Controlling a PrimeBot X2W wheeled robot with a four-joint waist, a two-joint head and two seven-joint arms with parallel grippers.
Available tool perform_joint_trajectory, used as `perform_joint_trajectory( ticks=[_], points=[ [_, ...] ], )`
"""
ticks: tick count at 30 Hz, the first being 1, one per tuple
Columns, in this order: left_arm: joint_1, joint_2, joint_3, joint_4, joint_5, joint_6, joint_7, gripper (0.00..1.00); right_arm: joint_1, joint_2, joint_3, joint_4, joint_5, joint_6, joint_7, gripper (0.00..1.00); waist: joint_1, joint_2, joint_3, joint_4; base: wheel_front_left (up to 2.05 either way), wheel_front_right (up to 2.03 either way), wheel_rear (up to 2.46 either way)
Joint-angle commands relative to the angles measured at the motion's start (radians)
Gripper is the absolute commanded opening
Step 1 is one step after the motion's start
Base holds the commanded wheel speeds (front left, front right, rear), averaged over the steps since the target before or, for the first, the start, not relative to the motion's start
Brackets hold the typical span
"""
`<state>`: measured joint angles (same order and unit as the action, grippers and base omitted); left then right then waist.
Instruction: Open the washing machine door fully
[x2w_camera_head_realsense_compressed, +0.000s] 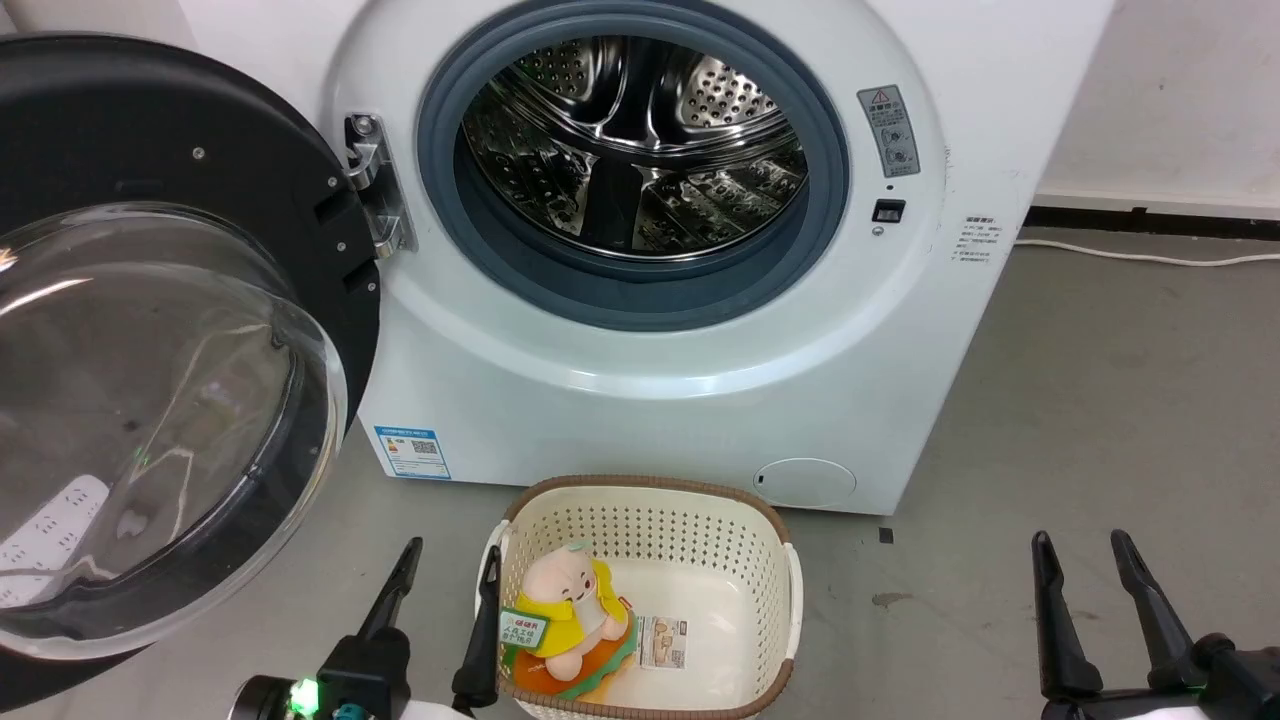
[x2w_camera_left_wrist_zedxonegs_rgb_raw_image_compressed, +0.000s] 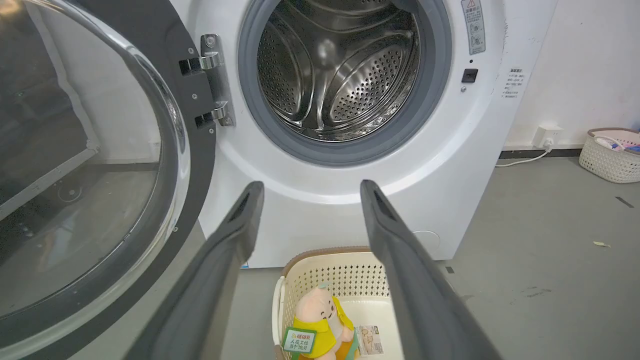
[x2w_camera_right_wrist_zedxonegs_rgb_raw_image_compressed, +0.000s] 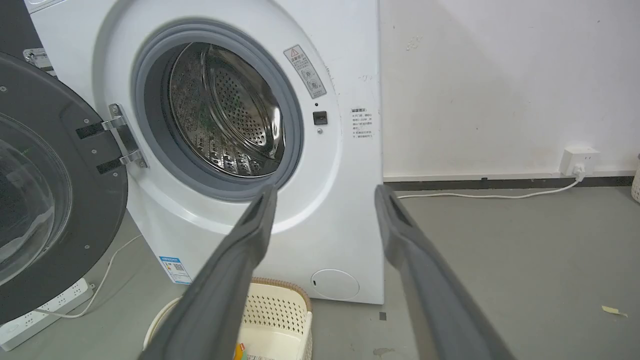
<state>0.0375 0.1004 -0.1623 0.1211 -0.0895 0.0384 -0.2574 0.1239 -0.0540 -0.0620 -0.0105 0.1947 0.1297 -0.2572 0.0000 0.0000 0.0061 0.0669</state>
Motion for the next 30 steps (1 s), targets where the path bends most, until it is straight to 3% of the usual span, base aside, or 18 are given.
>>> perform_joint_trajectory(
  ticks=[1, 30],
  points=[
    [0.004, -0.008, -0.003, -0.004, 0.005, -0.006, -0.004, 1.00, 0.005, 0.004, -0.002, 0.002, 0.003, 0.001, -0.004, 1.00, 0.0000, 0.0000, 0.000, 0.001, 0.00, 0.00, 0.00],
    [0.004, -0.026, 0.022, -0.041, 0.021, -0.020, -0.004, 1.00, 0.004, 0.004, -0.019, 0.061, -0.088, 0.001, -0.005, 1.00, 0.0000, 0.0000, -0.006, 0.005, 0.00, 0.00, 0.00]
  ],
)
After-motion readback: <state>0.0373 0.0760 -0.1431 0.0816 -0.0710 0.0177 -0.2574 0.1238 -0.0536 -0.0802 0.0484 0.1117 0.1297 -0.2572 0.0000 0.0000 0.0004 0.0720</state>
